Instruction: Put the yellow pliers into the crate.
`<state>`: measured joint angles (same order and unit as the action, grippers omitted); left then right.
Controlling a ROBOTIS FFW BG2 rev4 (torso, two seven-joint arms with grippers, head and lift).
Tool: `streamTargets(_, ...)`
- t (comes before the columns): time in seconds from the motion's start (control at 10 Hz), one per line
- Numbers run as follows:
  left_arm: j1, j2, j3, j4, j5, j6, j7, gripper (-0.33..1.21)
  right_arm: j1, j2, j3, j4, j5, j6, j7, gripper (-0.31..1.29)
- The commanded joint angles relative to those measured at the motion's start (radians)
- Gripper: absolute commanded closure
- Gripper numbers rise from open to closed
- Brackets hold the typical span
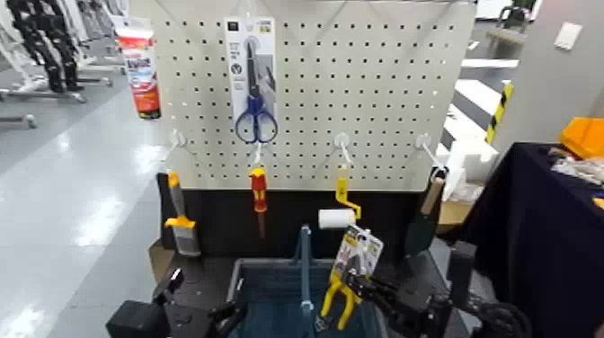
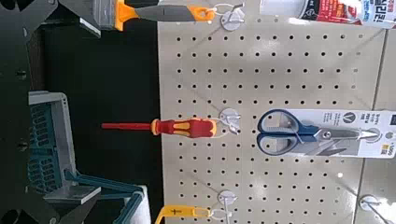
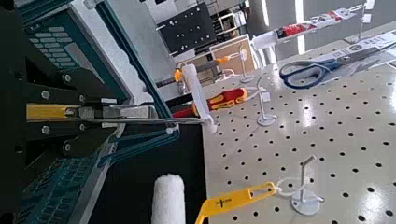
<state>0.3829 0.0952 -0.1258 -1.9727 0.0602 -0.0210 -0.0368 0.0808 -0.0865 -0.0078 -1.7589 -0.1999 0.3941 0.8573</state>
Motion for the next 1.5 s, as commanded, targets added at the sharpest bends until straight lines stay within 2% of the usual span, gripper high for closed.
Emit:
streamTargets(0.1, 0.001, 0.0, 0.003, 0.0, 0.003, -0.002, 0.0, 0.13, -0.029, -0.012, 0.029, 0.044, 0.037, -0.018, 0.0, 1.06)
streamTargets(0.3, 0.001, 0.001, 0.005, 0.0, 0.004, -0.004, 0.0, 0.13, -0.062, -0.03, 0.061, 0.096, 0.054, -0.032, 0.0, 1.06)
streamTargets(1.1, -0.001, 0.0, 0.005, 0.002, 0.006, -0.005, -0.002, 0.13, -0.085, -0.05, 0.084, 0.157, 0.086, -0.029, 0.002, 1.05)
streamTargets(1.2, -0.001, 0.0, 0.005, 0.002, 0.006, -0.005, -0.002, 0.13, -0.084, -0.05, 0.081, 0.157, 0.086, -0.024, 0.002, 0.87)
streamTargets(1.3, -0.001, 0.0, 0.005, 0.002, 0.006, -0.005, -0.002, 0.13, -0.085, -0.05, 0.078, 0.156, 0.088, -0.008, 0.002, 0.46)
streamTargets(1.4, -0.001, 0.001, 0.006, 0.002, 0.006, -0.005, -0.003, 0.13, -0.084, -0.05, 0.078, 0.151, 0.089, -0.003, 0.002, 0.19)
streamTargets(1.5, 0.001, 0.001, 0.005, 0.002, 0.006, -0.005, -0.003, 0.13, -0.082, -0.048, 0.072, 0.147, 0.089, -0.004, 0.002, 0.06)
